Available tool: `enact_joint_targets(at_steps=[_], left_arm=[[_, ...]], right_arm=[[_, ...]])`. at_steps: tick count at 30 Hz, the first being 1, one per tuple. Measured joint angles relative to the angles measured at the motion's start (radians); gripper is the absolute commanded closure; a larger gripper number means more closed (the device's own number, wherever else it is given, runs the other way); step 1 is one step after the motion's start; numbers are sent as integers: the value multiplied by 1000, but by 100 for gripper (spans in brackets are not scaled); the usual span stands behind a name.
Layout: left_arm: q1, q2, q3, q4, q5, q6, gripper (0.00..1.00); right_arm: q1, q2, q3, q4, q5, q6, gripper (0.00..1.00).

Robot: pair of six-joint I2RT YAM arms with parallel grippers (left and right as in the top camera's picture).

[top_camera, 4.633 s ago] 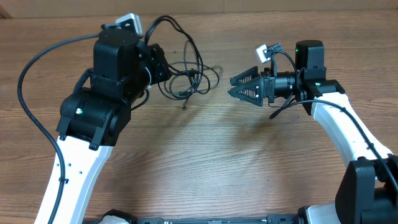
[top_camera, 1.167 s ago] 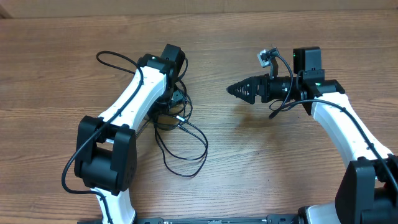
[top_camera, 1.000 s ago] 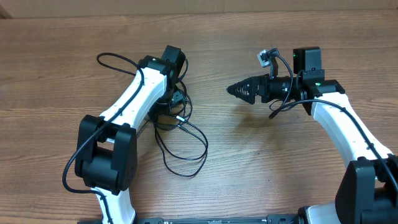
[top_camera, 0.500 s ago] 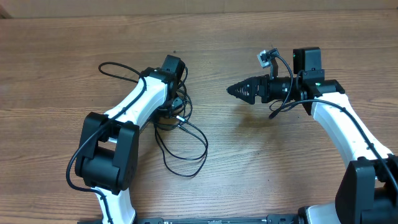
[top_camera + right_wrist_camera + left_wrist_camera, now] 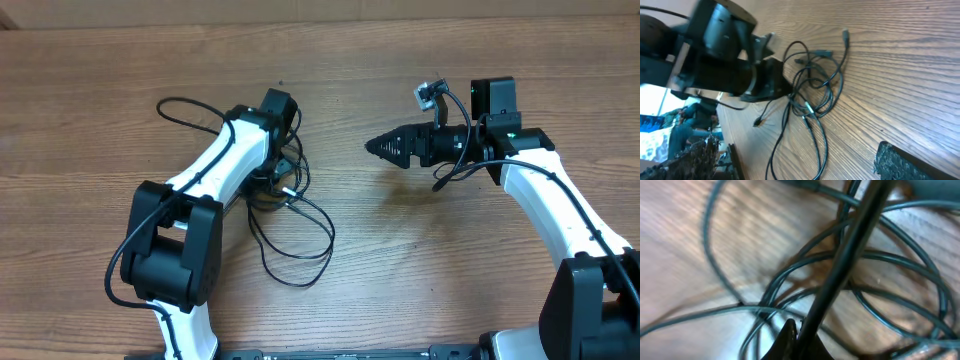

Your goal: Untangle cables

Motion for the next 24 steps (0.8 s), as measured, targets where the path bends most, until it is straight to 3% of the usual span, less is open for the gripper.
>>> enact_joint_targets(at_steps=[6, 14, 24], left_arm=[[5, -58, 256, -154, 7, -5, 96], [7, -240, 564, -161, 112, -53, 96], [7, -367, 700, -154, 216, -71, 96]], right_arm=[[0, 0, 0, -29, 4, 0, 0], [20, 0, 0, -92, -14, -1, 0], [26, 0, 0, -122, -40, 0, 0]])
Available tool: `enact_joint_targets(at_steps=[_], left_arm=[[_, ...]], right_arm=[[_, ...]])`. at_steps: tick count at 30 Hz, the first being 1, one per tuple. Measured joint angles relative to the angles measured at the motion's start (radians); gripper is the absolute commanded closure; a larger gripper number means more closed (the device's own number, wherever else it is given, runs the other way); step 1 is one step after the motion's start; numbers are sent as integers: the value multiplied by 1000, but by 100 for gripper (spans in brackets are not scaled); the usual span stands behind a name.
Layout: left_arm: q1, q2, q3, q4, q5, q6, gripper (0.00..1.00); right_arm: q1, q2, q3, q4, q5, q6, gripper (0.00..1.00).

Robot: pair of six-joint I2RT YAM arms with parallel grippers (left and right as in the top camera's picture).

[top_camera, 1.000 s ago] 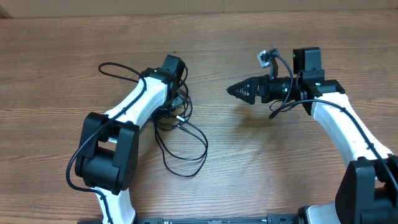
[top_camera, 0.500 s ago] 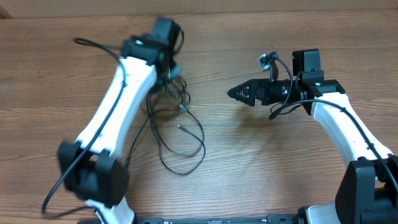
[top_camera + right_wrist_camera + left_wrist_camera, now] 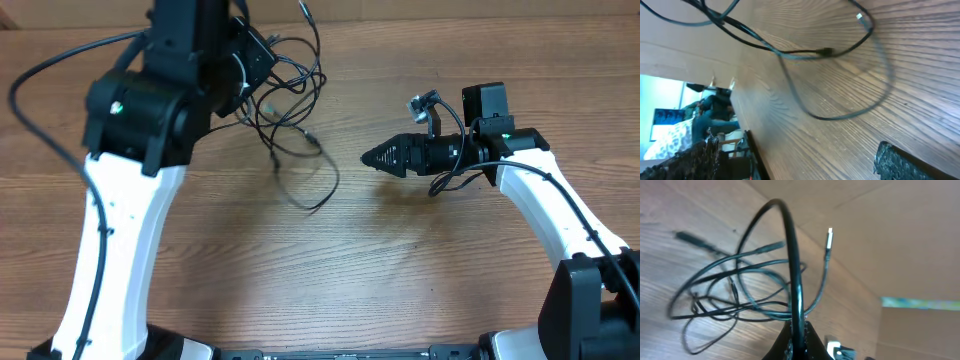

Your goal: Untangle cables

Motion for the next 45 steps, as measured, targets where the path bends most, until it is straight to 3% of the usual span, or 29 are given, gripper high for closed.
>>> enact_joint_targets(at_steps=[8, 14, 28, 35, 45], left_arm=[[0, -31, 3, -31, 68, 69, 96], [-4, -31, 3, -89, 143, 161, 96], [-160, 5, 4, -96, 175, 285, 96], [-233, 32, 3, -39, 232, 347, 96], [-251, 32, 3, 93, 368, 375, 96]], right_arm=[[0, 0, 0, 196, -268, 15, 0], [0, 0, 0, 370, -387, 137, 0], [68, 0, 1, 703, -425, 460, 0], [134, 0, 1, 700, -319, 531, 0], [182, -3, 7, 360, -20, 482, 0]])
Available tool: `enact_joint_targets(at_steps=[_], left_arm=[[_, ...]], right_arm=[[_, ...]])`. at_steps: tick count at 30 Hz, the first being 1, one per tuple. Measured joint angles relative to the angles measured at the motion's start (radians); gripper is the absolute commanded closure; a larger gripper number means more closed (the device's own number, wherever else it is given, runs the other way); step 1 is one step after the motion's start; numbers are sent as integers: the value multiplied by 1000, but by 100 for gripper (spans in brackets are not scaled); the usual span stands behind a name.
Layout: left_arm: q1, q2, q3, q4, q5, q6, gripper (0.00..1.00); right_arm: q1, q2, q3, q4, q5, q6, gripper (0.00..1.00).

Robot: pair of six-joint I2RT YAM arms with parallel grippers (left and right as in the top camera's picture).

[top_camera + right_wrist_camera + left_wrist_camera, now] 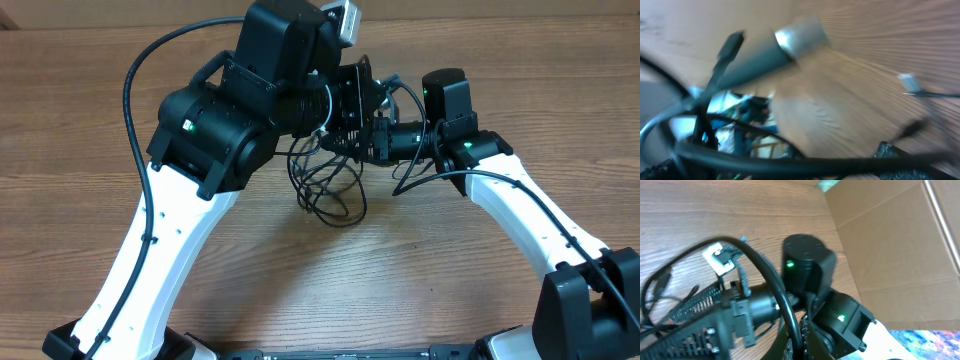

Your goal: Untangle cables

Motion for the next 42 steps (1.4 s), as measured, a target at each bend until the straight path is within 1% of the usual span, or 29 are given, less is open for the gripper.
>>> enact_joint_targets(at_steps=[2, 9, 17, 22, 30, 37, 42], left_arm=[[0, 0, 0, 3, 8, 0, 96], [8, 0, 0, 5, 16, 0, 96], [62, 0, 0, -3, 20, 0, 96], [89, 0, 0, -10, 24, 0, 96], [170, 0, 0, -56, -6, 0, 96], [274, 0, 0, -63, -14, -1, 96], [379, 0, 7, -63, 35, -1, 96]], right_arm=[[-1, -3, 1, -70, 63, -26, 0], [-1, -10, 5, -225, 239, -71, 0], [-1, -24, 10, -332, 440, -78, 0], [0, -25, 11, -365, 533, -80, 0], [-1, -26, 11, -401, 613, -84, 0], [-7, -26, 13, -416, 637, -89, 0], [-7, -26, 14, -417, 666, -88, 0]])
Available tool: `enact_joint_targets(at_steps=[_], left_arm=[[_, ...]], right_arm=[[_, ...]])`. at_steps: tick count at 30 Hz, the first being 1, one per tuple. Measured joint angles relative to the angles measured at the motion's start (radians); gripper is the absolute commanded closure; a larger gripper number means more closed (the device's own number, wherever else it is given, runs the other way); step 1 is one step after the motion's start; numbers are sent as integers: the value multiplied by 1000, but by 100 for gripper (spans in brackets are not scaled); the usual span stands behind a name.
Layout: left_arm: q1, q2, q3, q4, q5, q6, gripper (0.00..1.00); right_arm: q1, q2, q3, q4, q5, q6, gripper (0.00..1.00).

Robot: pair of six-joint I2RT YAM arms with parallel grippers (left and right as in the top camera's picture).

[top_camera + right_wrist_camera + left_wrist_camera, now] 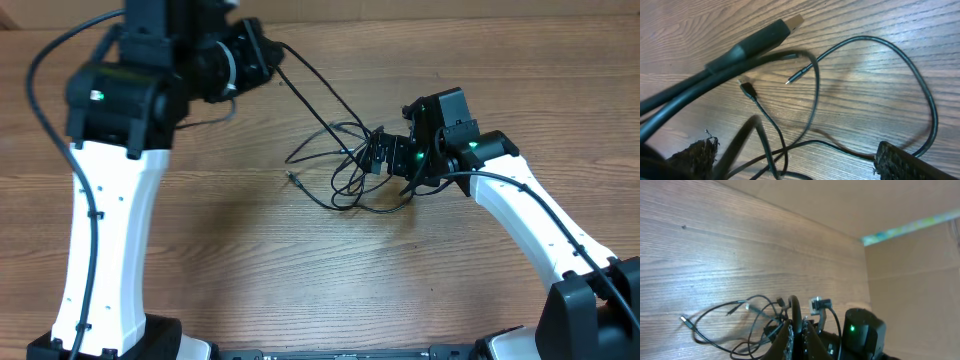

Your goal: Untangle cables

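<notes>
A tangle of thin black cables (345, 182) lies on the table's middle. My left gripper (262, 52) is raised at the back left, shut on one black cable (320, 95) that runs taut down to the tangle. The left wrist view shows its fingers (788, 335) pinching that cable, with the tangle (747, 306) far below. My right gripper (380, 158) sits low over the tangle's right side. It (797, 157) stands open, with several strands crossing between its fingers (695, 154). A thick cable with a USB plug (785, 26) passes just above.
The wooden table (300, 290) stretches all round the tangle. A loose cable end (290, 176) points left from the tangle. A cardboard wall (840, 205) stands along the back edge. The right arm's wrist (865, 332) is under the left gripper's view.
My left gripper has moved from the centre, beside the right gripper, to the back left, still holding its cable, now taut. The tangle now lies spread on the table by the right gripper.
My left gripper was first down on the tangle at the table's left, the right gripper open and apart. Then it held the tangle aloft at the back left. Then it hung it against the right gripper. Now one cable is stretched away from the tangle.
</notes>
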Motion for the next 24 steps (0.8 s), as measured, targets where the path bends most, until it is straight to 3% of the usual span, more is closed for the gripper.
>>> enact_joint_targets(at_steps=[9, 24], left_arm=[[164, -1, 156, 23, 64, -6, 96], [258, -3, 217, 34, 75, -10, 96]], right_arm=[[-9, 1, 1, -18, 90, -5, 0], [-13, 1, 1, -19, 152, -7, 0]])
